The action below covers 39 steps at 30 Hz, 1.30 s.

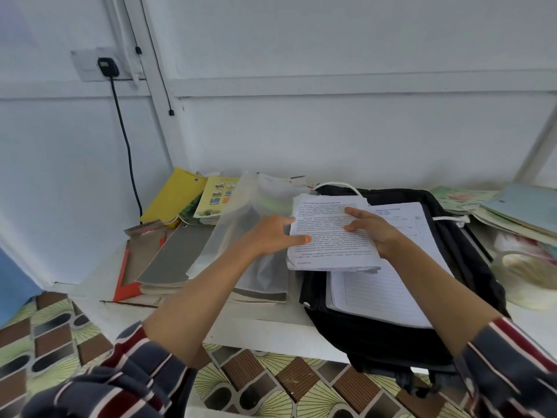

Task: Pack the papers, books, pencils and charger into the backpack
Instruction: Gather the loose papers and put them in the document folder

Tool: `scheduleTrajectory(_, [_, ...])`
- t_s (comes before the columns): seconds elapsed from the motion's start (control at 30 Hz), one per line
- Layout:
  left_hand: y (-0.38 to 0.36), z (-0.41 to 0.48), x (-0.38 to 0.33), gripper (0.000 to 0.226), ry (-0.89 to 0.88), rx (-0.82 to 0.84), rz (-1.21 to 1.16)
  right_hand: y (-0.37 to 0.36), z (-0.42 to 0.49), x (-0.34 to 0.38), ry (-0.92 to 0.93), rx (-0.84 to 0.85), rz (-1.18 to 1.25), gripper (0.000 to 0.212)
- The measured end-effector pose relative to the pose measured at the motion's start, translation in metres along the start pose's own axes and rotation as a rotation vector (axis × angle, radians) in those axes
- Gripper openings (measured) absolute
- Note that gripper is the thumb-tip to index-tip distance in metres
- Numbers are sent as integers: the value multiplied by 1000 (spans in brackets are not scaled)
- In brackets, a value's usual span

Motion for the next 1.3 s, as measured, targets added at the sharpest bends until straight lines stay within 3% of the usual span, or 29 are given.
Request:
scheduleTrajectory(0.17, [-1, 1, -6, 74, 20, -15, 120, -30, -3, -1, 98, -48, 18, 54])
scheduleTrajectory(0.3, [-1, 3, -9, 70, 1, -22, 163, -57, -8, -6, 196, -8, -171, 66])
scheduleTrajectory(0.43, [1, 5, -8, 62, -23, -16, 133, -53, -2, -9, 193, -170, -328, 80])
scheduleTrajectory(0.63, [-3, 9, -10, 62, -35, -25, 152, -44, -10, -3, 191, -180, -374, 42])
scheduleTrajectory(0.83, [-4, 13, -2, 63, -17, 92, 158, -65, -16, -11, 191, -34, -292, 28])
scheduleTrajectory(0.93, [29, 15, 25, 55, 78, -124, -9, -59, -18, -14, 197, -10, -418, 26])
scheduleTrajectory(1.0, [56, 18, 59, 54, 216, -357, 40, -53, -17, -13, 172, 3, -394, 26])
scheduleTrajectory(1.03, [64, 17, 77, 56, 304, -397, 72, -52, -19, -13, 161, -7, -374, 25])
scheduleTrajectory(1.1, [66, 16, 103, 53, 424, -357, 18, -53, -21, -13, 150, -54, -347, 20])
scheduleTrajectory(1.2, [66, 11, 107, 47, 424, -367, -154, -59, -23, -16, 153, -85, -305, 17])
scheduleTrajectory(1.3, [69, 9, 107, 61, 486, -428, -337, -67, -25, -15, 175, -80, -274, 21])
Point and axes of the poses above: each hand's wrist, its own z-axis towards the middle knuckle, its own y-axis out of the back of the hand, x = y × z, the point moved 4 cm from there along z, towards the middle knuckle, and after that the axes turned 12 degrees about -x, right-handed, at the moved point
